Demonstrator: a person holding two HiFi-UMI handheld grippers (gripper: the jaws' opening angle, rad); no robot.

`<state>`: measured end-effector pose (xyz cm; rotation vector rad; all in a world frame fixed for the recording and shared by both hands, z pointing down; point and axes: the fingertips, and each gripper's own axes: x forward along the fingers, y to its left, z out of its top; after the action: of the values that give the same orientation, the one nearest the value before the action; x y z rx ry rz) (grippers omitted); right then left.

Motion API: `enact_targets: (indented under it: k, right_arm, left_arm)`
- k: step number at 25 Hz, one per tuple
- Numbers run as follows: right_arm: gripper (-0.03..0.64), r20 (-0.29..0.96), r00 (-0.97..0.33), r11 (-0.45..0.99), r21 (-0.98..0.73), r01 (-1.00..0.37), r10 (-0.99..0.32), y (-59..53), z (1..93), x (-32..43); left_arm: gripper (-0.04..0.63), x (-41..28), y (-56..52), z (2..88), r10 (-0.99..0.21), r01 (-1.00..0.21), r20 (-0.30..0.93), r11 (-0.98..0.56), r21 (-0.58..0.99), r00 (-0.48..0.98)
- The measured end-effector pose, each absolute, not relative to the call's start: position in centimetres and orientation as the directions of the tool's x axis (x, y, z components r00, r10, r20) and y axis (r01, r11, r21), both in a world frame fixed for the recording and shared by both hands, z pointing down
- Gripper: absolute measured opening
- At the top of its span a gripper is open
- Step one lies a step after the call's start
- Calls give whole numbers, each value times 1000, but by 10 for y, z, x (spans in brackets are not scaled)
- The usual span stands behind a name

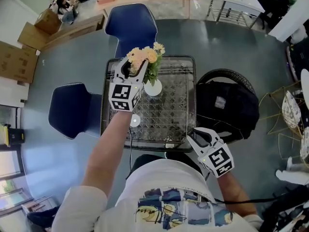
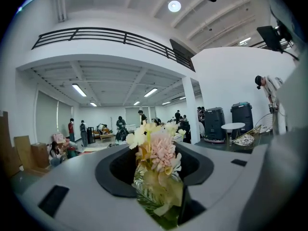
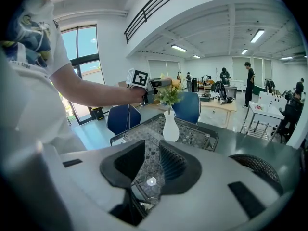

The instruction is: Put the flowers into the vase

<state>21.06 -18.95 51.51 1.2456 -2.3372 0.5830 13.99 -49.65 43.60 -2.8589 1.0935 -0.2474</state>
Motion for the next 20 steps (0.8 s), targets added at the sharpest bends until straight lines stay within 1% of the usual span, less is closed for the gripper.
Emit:
enact_targets:
  k: [3,7,15,18,20]
  right_arm:
    - [98,548,-508,512,-162,-844,-665,-193,514,210]
    - [98,546,-511,515,-161,-842,-664,-194,513,206]
    - [98,531,-528,540,-148,-828,-663,-200,507,181]
    - [98,523,-538,558,-136,-818,-661,-201,505,161]
    - [98,518,-545,572,-125,-810,-659,-200,502,145]
  left_arm:
    - [241,137,-492,456,-656,-653,165,-753,-78,737]
    - [307,132,-481,471,-636,-638,200,-767,-62,745]
    - [313,111,-455,440,-605,-601,161,-795,-75,780]
    - [313,93,-441,425,-593,-589,137,-805,-73,793]
    - [313,77,-428,415,-578,-577,117,-816,-45,808]
